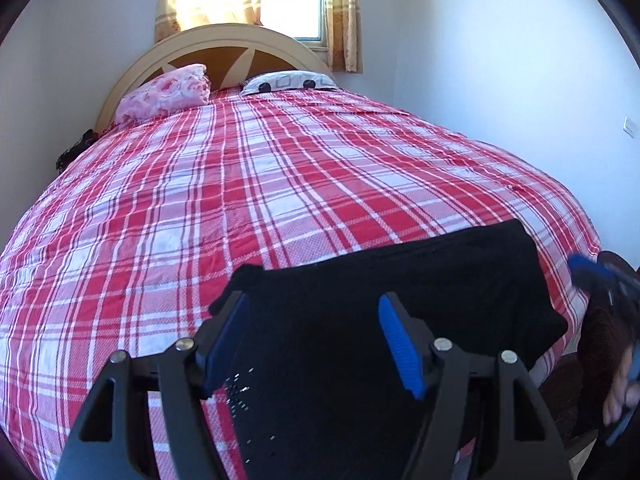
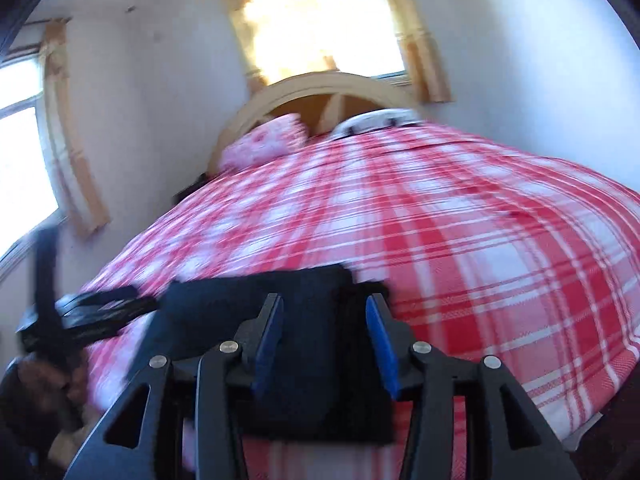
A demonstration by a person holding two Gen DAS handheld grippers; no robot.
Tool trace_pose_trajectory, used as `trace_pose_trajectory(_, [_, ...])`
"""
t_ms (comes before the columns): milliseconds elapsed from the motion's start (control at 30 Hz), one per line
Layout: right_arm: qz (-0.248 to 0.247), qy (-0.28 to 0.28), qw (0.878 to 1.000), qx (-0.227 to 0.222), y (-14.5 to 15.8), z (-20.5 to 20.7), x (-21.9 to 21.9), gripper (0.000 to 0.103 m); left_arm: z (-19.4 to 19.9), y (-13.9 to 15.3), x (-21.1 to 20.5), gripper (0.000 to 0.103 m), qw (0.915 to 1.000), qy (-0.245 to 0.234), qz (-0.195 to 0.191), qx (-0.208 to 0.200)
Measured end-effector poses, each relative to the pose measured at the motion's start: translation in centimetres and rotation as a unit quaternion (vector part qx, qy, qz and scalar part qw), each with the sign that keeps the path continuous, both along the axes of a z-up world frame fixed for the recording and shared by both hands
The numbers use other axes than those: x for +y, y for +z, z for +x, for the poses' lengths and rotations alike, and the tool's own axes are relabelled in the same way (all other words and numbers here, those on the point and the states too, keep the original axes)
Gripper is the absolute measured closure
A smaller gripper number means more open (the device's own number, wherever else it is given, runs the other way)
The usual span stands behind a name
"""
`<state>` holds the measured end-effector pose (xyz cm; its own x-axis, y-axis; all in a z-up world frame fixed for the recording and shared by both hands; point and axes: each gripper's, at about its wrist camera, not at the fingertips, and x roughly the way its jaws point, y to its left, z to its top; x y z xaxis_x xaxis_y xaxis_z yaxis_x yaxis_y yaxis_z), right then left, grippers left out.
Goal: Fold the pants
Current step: 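Open the left gripper and release the folded pants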
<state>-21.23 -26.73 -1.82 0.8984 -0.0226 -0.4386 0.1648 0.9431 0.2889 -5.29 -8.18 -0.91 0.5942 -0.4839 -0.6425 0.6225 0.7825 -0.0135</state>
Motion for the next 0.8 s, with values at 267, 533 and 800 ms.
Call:
trace_pose_trajectory(267, [-0.044,0.043,0.992,0.111,-5.1,1.4,3.6,0.060,2.2,-3.1,-0.9,0.015,0.9982,0.035,0.025,0.043])
trace_pose_trajectory(533, [-0.008,0.042,0.996,0.079,-3.8,0.8,2.6,0.059,2.3,-2.5,0.2,0.007,0.9967,0.062,0.032,0.042])
trace_pose_trajectory(800, [-0.017,-0.020,0.999,0.034,-0.7,3.5,0.6,0.058,3.6,-2.7,-0.2,0.007,0.9934,0.092,0.048,0.050])
